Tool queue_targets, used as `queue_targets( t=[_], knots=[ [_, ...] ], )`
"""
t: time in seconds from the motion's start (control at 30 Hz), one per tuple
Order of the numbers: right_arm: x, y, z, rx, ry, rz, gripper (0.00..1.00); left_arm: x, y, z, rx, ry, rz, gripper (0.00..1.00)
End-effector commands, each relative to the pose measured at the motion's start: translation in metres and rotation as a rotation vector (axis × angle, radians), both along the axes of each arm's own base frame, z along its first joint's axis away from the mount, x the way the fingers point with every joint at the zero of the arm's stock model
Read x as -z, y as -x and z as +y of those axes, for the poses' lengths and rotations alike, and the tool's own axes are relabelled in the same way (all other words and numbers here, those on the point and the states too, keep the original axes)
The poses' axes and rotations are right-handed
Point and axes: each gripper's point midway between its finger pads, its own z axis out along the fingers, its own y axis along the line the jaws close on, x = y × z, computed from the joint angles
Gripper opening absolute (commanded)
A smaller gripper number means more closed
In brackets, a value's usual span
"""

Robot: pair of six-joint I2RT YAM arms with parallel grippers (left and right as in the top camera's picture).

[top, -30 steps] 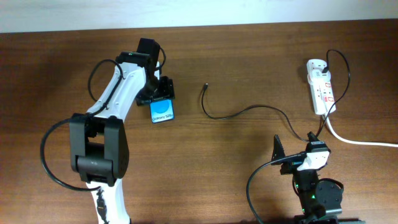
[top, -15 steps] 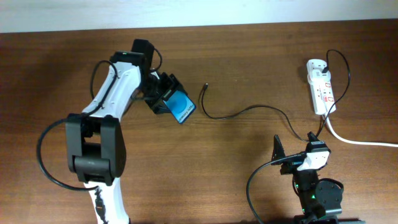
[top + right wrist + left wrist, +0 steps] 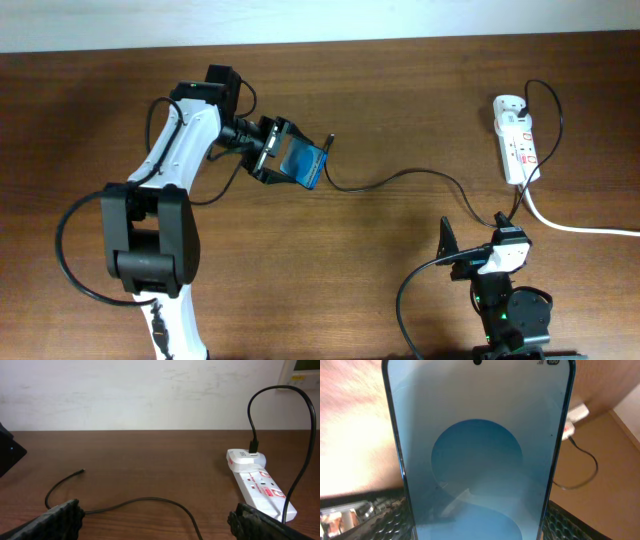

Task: Plug charger to phone and switch on socket
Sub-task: 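Lift the phone with the left gripper and tilt it upright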

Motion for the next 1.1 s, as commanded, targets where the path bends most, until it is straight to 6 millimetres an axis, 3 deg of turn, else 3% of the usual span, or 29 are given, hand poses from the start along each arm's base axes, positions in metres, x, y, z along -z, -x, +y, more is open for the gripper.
queue_targets(
  t=[0.0, 1.07],
  knots=[
    [0.0015, 0.0004, 0.0007, 0.000, -0.003, 0.000, 0.98, -0.0254, -0.0008, -0.0129, -0.028, 0.143, 0.063, 0.00],
    [0.0014, 0.0004, 0.0008, 0.000, -0.004, 0.000, 0.98, -0.0232, -0.0018, -0.0118, -0.047, 0.125, 0.082, 0.00]
  ],
)
